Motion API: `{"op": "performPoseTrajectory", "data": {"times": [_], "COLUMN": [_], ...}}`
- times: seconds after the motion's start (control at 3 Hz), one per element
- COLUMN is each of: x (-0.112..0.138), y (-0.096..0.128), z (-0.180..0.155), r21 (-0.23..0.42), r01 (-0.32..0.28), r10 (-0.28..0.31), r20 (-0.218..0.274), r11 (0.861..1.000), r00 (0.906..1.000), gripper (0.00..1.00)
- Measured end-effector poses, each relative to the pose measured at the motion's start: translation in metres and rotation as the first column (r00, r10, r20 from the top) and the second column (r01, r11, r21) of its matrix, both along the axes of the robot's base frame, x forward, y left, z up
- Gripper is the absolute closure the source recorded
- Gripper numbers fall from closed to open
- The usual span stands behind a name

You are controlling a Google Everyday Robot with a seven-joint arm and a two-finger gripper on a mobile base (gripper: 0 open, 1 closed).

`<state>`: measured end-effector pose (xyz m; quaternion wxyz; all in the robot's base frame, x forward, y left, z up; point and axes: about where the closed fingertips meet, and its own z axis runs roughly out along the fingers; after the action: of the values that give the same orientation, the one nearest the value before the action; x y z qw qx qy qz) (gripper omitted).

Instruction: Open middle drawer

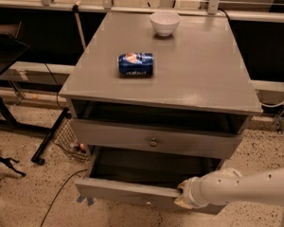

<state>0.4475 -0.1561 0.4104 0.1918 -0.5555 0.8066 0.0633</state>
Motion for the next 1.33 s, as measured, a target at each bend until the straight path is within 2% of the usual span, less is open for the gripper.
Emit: {"op": "performPoseTrajectory", "data": {"times": [0.33,0.67,1.0,1.33], "x": [-0.021,-0.024,-0.042,-0.042], "y": [0.0,0.0,0.003,0.003], "z": [0.005,0.003,-0.006,-0.004], "r21": [0.004,0.011,0.048,0.048], "r01": [0.007,0.012,0.036,0.036], "r10": [-0.007,-0.012,-0.034,-0.035], "r20": [-0.004,-0.007,-0.023,-0.023], "r11": [1.0,1.0,0.998,0.998], "r00": [1.0,0.9999,0.9991,0.9991], "gripper": [1.0,1.0,1.0,1.0]}}
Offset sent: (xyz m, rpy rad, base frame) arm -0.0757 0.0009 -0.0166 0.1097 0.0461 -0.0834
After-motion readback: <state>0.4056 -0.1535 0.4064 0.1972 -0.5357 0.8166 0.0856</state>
